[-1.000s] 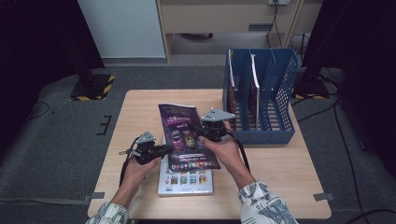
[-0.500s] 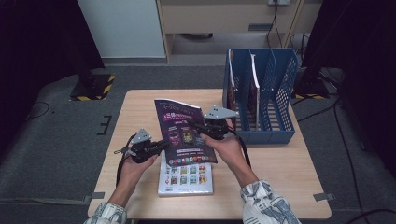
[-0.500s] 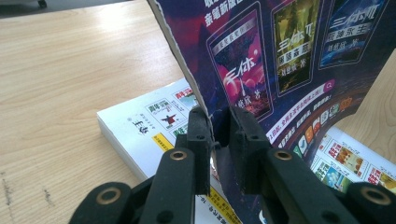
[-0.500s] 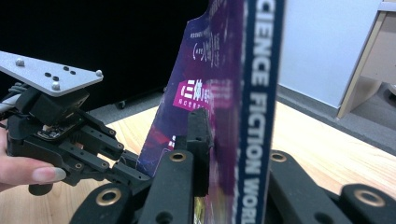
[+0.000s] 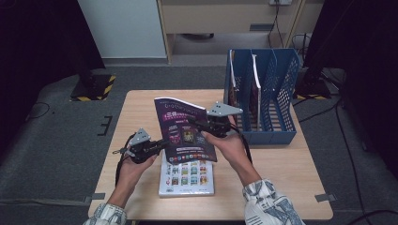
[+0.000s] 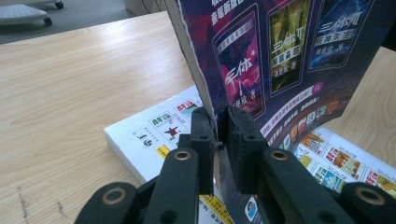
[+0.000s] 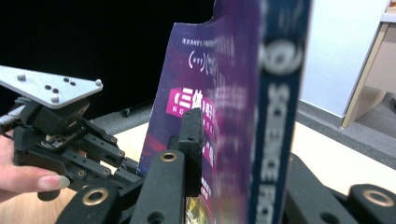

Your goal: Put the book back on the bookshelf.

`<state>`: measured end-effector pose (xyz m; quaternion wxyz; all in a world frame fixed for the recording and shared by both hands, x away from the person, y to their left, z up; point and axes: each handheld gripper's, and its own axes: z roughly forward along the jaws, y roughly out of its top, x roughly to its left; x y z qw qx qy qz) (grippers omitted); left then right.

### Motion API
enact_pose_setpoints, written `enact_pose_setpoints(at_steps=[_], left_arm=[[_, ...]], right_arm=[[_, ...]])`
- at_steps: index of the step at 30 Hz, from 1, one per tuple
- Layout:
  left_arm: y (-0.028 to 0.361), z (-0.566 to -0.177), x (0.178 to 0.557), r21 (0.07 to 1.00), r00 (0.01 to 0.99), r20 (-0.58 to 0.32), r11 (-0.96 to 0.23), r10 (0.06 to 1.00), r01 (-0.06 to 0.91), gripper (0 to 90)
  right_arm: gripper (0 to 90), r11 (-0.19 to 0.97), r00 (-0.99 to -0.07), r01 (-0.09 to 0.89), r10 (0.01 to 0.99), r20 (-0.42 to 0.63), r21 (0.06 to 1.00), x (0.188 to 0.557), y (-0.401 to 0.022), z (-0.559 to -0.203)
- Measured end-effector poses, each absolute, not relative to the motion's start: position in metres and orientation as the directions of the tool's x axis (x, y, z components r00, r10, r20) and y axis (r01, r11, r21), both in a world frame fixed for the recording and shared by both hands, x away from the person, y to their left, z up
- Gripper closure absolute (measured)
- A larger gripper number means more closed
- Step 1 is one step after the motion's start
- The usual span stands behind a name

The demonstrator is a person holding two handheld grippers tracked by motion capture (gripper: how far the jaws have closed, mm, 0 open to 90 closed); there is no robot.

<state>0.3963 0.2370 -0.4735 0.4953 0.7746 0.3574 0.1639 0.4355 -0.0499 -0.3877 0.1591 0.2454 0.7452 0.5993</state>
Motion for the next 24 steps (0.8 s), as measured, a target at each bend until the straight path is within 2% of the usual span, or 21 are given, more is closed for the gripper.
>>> enact_pose_setpoints(at_steps=[24], left_arm=[[0.235,-0.469,0.393,0.901,0.717,-0.063,-0.270,0.694,0.341,82.4]], right_arm=[[75.7,0.120,-0.851,0.159,0.520,0.074,0.980,0.440,-0.055,-0.369]])
